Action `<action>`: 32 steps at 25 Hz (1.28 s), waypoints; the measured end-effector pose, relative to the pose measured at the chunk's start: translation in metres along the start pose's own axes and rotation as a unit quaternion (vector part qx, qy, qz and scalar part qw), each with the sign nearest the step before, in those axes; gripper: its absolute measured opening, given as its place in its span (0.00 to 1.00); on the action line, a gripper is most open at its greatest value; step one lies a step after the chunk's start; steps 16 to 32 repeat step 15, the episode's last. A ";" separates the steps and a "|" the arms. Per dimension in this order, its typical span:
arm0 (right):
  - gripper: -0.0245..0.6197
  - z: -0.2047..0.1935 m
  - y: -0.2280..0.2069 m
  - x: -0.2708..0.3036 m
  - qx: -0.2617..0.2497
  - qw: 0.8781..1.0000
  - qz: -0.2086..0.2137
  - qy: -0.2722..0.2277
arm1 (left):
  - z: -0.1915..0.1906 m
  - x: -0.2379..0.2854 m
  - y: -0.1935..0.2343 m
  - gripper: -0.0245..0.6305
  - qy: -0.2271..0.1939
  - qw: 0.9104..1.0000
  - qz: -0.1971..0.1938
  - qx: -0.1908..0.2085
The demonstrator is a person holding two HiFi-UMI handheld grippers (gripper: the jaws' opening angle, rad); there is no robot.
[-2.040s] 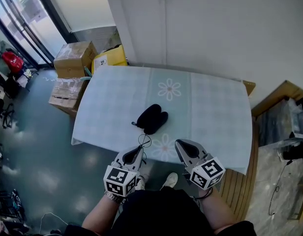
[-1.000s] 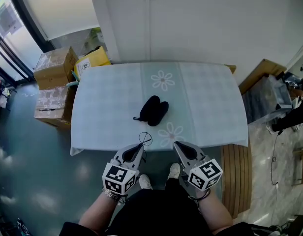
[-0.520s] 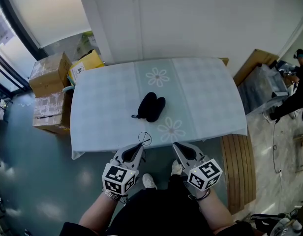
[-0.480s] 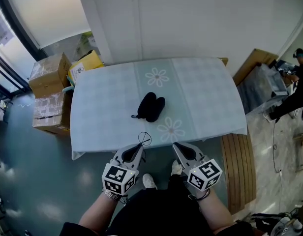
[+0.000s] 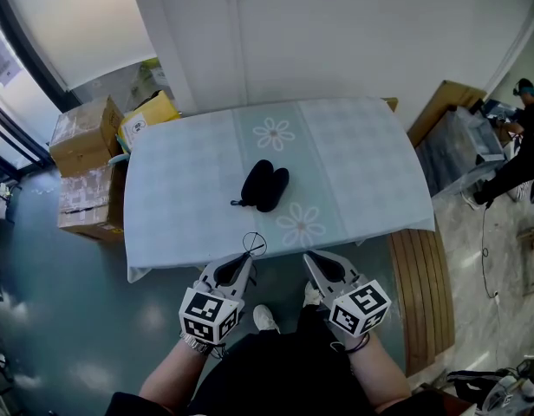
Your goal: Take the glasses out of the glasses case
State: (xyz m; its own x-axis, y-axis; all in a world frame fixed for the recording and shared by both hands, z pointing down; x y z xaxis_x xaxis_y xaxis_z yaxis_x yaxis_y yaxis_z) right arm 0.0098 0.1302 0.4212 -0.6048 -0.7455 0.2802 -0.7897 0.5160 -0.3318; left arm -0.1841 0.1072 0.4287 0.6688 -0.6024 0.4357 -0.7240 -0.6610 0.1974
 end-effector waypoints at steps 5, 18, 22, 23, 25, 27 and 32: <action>0.07 -0.001 0.003 -0.003 -0.001 1.000 0.000 -0.002 | -0.002 -0.004 -0.003 0.08 -0.001 1.000 0.000 0.000; 0.07 -0.001 0.009 -0.011 -0.004 1.000 -0.003 -0.004 | -0.005 -0.009 -0.008 0.08 -0.002 1.000 -0.004 -0.001; 0.07 -0.001 0.009 -0.011 -0.004 1.000 -0.003 -0.004 | -0.005 -0.009 -0.008 0.08 -0.002 1.000 -0.004 -0.001; 0.07 -0.001 0.009 -0.011 -0.004 1.000 -0.003 -0.004 | -0.005 -0.009 -0.008 0.08 -0.002 1.000 -0.004 -0.001; 0.07 -0.001 0.009 -0.011 -0.004 1.000 -0.003 -0.004 | -0.005 -0.009 -0.008 0.08 -0.002 1.000 -0.004 -0.001; 0.07 -0.001 0.009 -0.011 -0.004 1.000 -0.003 -0.004 | -0.005 -0.009 -0.008 0.08 -0.002 1.000 -0.004 -0.001; 0.07 -0.001 0.009 -0.011 -0.004 1.000 -0.003 -0.004 | -0.005 -0.009 -0.008 0.08 -0.002 1.000 -0.004 -0.001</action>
Point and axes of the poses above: the fingertips, and each gripper's own axes: x forward along the fingers, y to its left, z out of its top, the point moved 6 cm from there along -x, backward along the fingers, and after that the axes turned 3 degrees about y, right-handed, at the moved point
